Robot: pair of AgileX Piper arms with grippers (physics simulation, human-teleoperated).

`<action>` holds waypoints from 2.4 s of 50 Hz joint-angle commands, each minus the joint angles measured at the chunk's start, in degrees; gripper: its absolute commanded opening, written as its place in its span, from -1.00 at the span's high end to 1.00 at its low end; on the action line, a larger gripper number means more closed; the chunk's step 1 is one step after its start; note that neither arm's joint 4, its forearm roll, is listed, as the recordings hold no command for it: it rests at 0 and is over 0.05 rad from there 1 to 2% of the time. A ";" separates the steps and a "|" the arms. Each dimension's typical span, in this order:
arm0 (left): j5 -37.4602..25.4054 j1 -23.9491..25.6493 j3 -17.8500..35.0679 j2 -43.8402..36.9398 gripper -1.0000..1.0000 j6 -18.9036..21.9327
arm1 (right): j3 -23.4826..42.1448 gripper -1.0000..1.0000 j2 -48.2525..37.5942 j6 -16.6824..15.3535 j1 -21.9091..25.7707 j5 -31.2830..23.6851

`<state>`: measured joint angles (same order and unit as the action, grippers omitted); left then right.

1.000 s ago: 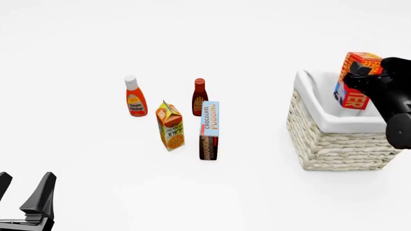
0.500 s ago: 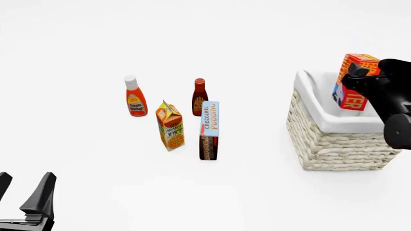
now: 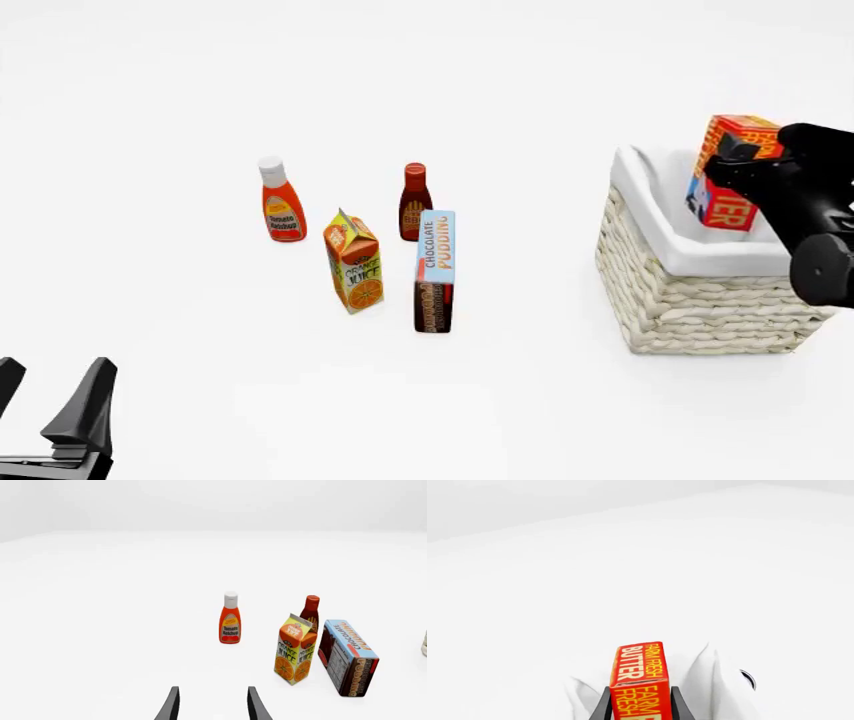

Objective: Pick the butter and place it in the basket.

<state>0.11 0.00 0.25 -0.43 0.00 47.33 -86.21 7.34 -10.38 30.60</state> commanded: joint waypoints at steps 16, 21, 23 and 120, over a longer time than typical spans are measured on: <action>0.00 0.00 0.00 0.00 -1.00 0.00 | 1.44 1.00 -0.56 1.36 0.09 0.54; 0.00 0.00 0.00 0.00 -1.00 0.00 | 1.35 1.00 -0.61 1.27 0.15 0.62; 0.00 0.00 0.00 0.00 -1.00 0.00 | 1.31 1.00 -0.63 1.36 0.16 0.64; 0.00 0.00 0.00 0.00 -1.00 0.00 | -0.51 -1.00 11.09 1.55 2.33 -4.15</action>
<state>0.11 0.00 0.25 -0.43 0.00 47.02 -78.55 9.22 -8.68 28.33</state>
